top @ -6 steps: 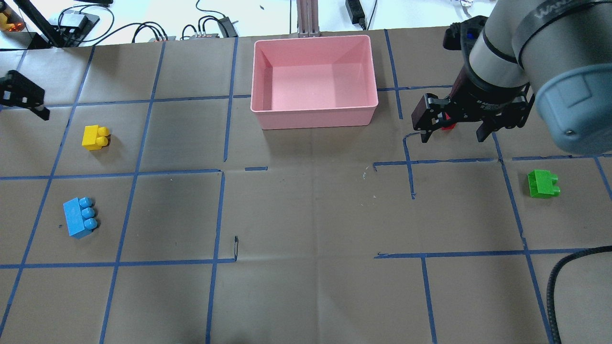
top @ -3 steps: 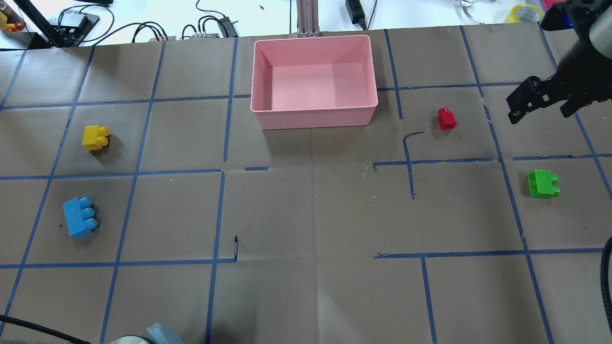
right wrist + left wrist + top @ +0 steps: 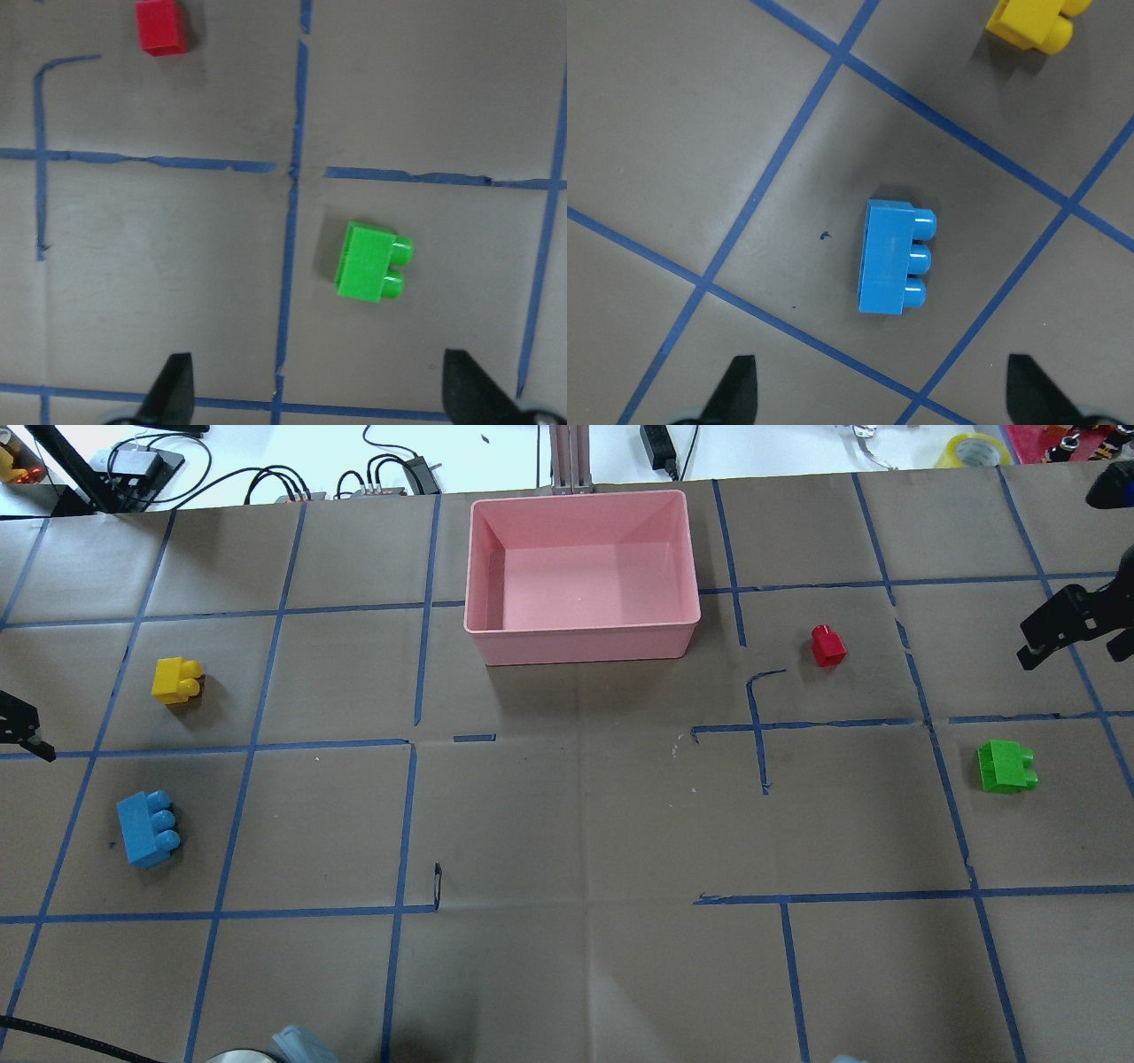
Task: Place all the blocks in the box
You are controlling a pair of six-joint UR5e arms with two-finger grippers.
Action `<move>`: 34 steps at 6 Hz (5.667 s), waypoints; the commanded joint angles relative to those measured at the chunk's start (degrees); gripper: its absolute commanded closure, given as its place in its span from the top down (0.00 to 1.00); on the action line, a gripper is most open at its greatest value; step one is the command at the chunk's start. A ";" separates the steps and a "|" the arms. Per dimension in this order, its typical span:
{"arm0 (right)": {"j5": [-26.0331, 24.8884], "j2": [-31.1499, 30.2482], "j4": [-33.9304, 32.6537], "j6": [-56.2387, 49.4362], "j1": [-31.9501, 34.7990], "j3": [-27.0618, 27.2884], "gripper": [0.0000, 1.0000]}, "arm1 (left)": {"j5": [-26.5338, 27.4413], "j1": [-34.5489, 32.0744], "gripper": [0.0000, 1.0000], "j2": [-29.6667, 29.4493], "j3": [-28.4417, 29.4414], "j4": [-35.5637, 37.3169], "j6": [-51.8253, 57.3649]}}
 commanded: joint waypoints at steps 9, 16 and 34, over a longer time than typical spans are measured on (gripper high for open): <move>1.97 9.05 -29.25 4.03 -6.31 18.63 1.00 | 0.19 -3.67 0.88 -14.32 -9.63 28.01 0.74; 1.80 15.03 -34.36 3.41 -6.31 19.08 0.98 | 0.54 -3.50 0.63 -13.80 -11.84 28.10 1.71; 20.68 9.93 -31.22 33.85 16.61 -3.07 0.00 | -5.00 -54.82 0.00 -40.57 53.91 -0.76 -25.62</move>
